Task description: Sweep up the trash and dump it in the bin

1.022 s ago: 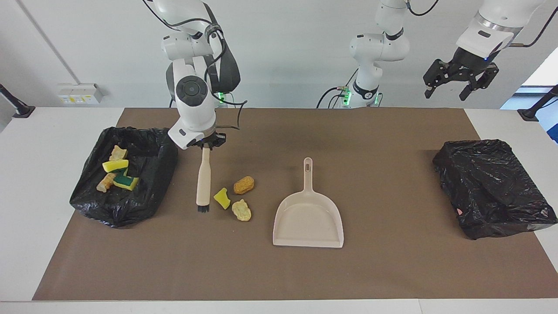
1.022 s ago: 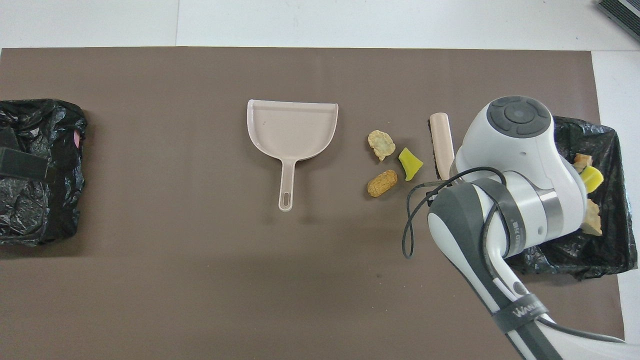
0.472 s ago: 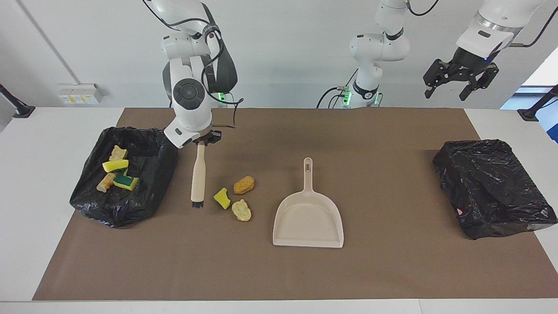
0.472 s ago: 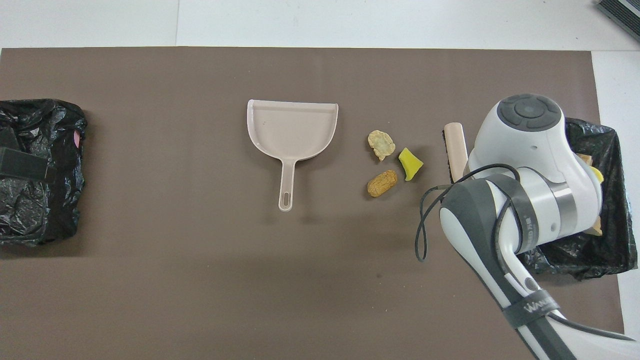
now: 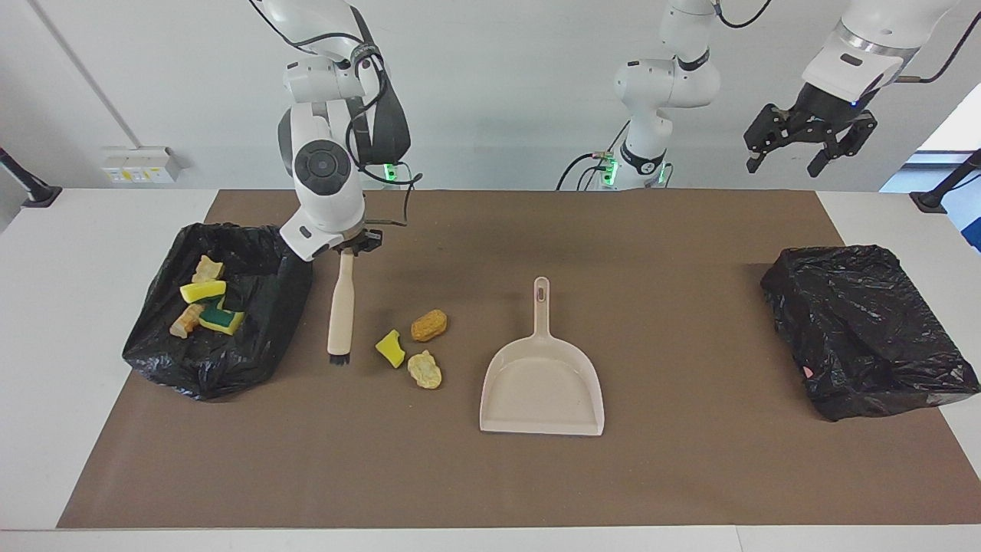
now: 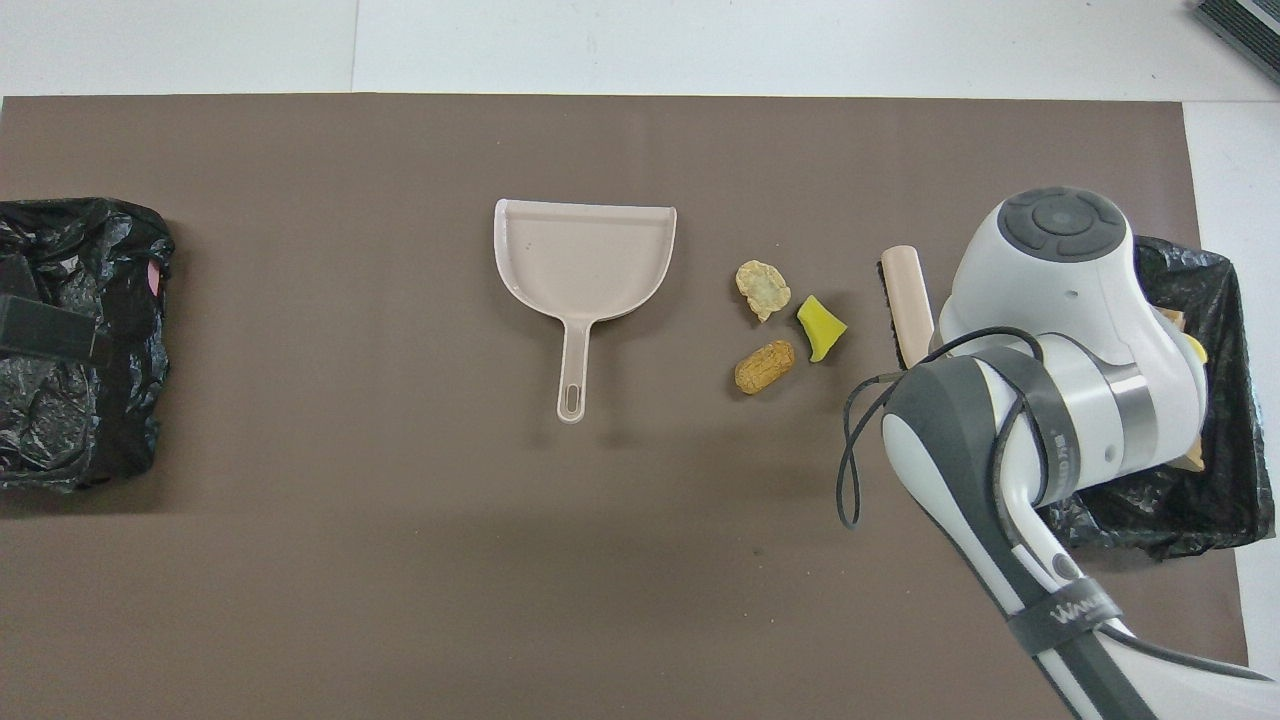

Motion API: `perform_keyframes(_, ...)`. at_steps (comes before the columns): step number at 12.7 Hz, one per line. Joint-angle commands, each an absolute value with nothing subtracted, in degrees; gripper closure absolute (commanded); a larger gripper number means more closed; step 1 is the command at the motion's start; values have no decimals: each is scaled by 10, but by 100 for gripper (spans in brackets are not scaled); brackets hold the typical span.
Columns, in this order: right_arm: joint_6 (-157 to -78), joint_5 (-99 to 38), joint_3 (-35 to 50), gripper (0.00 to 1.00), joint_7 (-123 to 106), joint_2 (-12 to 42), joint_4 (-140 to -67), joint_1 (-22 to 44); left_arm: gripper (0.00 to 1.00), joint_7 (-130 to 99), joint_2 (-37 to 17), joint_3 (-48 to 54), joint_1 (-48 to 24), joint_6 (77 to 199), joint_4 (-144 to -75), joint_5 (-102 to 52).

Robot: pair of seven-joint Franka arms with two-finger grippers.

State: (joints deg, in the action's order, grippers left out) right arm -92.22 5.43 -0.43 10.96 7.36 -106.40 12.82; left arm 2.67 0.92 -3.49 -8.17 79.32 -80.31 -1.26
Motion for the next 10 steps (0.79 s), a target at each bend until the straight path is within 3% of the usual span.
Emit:
perform_keyframes(1,-921,57,1,100,82,63,-1072,114,0,28,10,-32,-77,782,-794,-13)
perform_keyframes(10,-930,57,1,100,69,62,-1078,116,0,28,10,-32,-76,782,-794,-13)
